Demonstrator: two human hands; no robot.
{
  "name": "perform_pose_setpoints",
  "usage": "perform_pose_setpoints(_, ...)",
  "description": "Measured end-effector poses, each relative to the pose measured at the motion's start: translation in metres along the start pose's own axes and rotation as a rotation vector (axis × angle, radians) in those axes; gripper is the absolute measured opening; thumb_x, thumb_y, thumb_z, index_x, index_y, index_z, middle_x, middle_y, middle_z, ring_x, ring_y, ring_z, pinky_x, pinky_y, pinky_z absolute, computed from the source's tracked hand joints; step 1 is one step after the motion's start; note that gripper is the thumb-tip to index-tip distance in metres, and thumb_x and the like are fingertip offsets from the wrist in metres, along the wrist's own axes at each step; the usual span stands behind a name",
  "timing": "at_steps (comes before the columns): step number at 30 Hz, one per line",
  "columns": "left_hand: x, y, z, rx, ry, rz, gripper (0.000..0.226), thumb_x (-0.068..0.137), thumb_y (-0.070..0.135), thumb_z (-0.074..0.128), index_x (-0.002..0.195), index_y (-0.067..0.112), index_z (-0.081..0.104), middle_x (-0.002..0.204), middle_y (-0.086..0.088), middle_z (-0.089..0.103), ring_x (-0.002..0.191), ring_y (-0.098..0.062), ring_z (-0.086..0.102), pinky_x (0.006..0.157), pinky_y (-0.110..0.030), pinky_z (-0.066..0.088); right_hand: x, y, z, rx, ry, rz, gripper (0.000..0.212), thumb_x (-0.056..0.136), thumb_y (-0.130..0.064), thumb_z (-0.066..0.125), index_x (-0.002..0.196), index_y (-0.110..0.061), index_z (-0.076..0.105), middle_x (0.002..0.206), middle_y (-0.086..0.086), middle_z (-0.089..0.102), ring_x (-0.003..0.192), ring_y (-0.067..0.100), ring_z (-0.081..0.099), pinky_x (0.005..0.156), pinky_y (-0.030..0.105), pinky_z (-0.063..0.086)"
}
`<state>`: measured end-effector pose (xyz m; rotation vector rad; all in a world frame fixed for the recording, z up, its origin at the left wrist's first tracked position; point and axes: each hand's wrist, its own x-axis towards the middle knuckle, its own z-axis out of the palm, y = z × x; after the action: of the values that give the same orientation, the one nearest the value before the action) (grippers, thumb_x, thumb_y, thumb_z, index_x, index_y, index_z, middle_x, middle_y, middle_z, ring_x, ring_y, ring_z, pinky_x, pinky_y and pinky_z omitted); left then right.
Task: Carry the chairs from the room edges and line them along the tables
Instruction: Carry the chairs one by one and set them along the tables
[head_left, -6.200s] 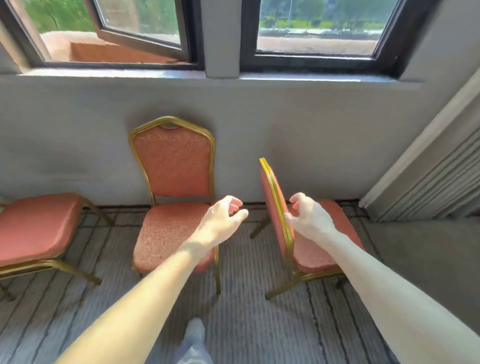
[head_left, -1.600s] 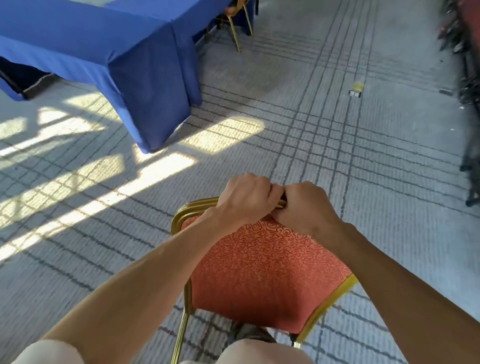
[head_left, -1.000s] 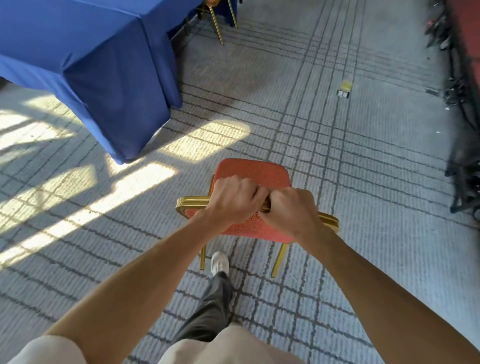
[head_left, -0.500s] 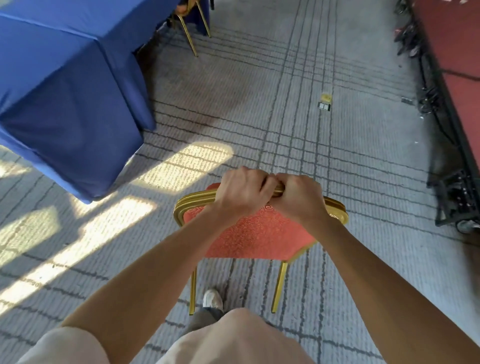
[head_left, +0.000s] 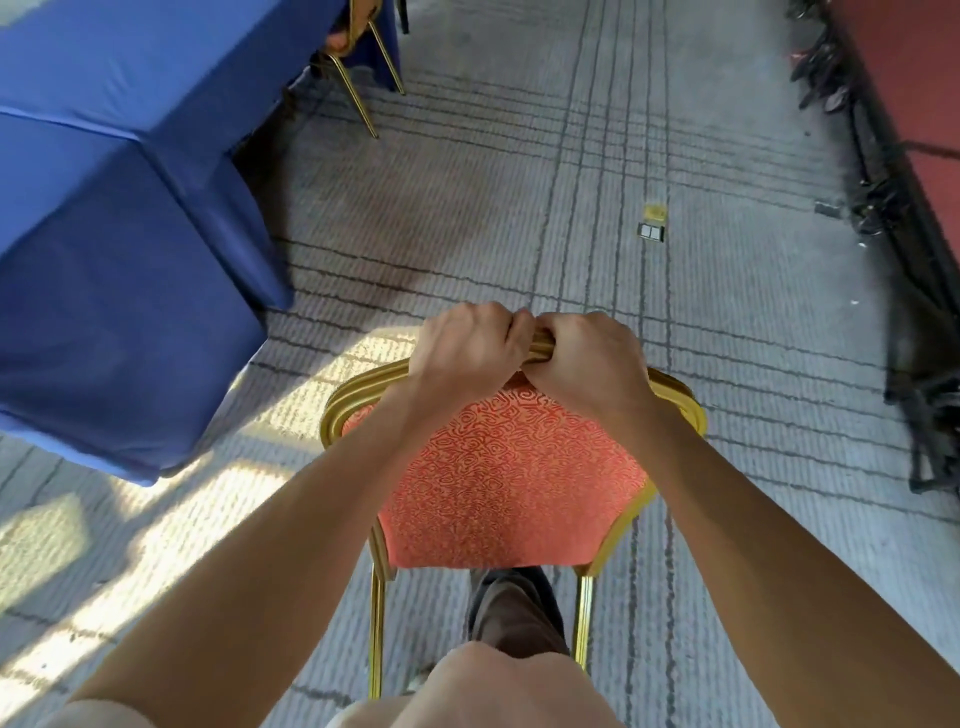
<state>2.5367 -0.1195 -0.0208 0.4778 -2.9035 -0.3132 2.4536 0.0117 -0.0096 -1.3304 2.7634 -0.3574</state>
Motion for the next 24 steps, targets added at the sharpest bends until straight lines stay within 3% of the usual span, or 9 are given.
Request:
perform_pose_setpoints(3, 0.064, -0.015, 0.008, -0.109, 0.017, -0.105, 0.043, 0.101, 0.04, 0.035, 0.077, 0.012, 0.057, 0.072, -0.005, 0.057, 0.07, -0.027, 0.052, 0.064, -0.038, 0.041, 0.066, 0.019, 0.005, 0.029, -0.025, -0.041, 0.022, 0.083, -0.041, 0.055, 0.086, -0.022, 0.066, 0.07, 0.005, 0.065, 0.067, 0.031, 0.061, 0.06, 0.037, 0.049)
perform_pose_setpoints(8, 0.175, -0.048, 0.009, -0.119, -0.037, -0.168, 0.046, 0.1, 0.041, 0.037, 0.066, 0.011, 0.049, 0.066, 0.0, 0.05, 0.068, -0.023, 0.051, 0.056, -0.034, 0.028, 0.181, 0.048, 0.002, 0.056, -0.083, -0.079, 0.024, 0.086, -0.039, 0.06, 0.078, -0.017, 0.065, 0.057, -0.005, 0.051, 0.058, 0.024, 0.057, 0.054, 0.03, 0.038)
perform_pose_setpoints(14, 0.29, -0.091, -0.006, 0.003, 0.054, -0.157, 0.061, 0.092, 0.052, 0.02, 0.081, 0.01, 0.062, 0.073, -0.003, 0.058, 0.064, -0.021, 0.047, 0.046, -0.029, 0.018, 0.308, 0.068, -0.025, 0.035, -0.031, -0.173, 0.029, 0.085, -0.043, 0.061, 0.075, -0.016, 0.065, 0.063, 0.002, 0.063, 0.06, 0.026, 0.059, 0.055, 0.032, 0.046)
perform_pose_setpoints(17, 0.322, -0.107, -0.01, 0.044, 0.077, -0.141, 0.07, 0.086, 0.057, 0.01, 0.085, 0.013, 0.063, 0.077, -0.004, 0.062, 0.063, -0.021, 0.046, 0.046, -0.029, 0.015, 0.348, 0.072, -0.028, -0.018, 0.049, -0.207, 0.027, 0.085, -0.038, 0.058, 0.07, -0.017, 0.065, 0.056, -0.001, 0.059, 0.051, 0.023, 0.053, 0.049, 0.028, 0.038)
perform_pose_setpoints(22, 0.357, -0.119, 0.003, 0.076, 0.067, -0.196, 0.058, 0.092, 0.052, 0.021, 0.08, 0.014, 0.063, 0.074, -0.005, 0.062, 0.061, -0.021, 0.048, 0.048, -0.029, 0.02, 0.386, 0.086, -0.013, -0.045, 0.053, -0.228, 0.027, 0.086, -0.04, 0.057, 0.068, -0.019, 0.06, 0.056, 0.0, 0.059, 0.05, 0.024, 0.052, 0.049, 0.028, 0.042)
perform_pose_setpoints(24, 0.363, -0.123, 0.012, 0.06, 0.099, -0.094, 0.039, 0.094, 0.036, 0.036, 0.074, 0.013, 0.061, 0.066, -0.007, 0.059, 0.054, -0.027, 0.05, 0.048, -0.028, 0.028, 0.395, 0.093, -0.001, -0.07, 0.042, -0.261, 0.023, 0.084, -0.037, 0.059, 0.067, -0.021, 0.059, 0.055, 0.0, 0.059, 0.046, 0.022, 0.045, 0.045, 0.025, 0.034)
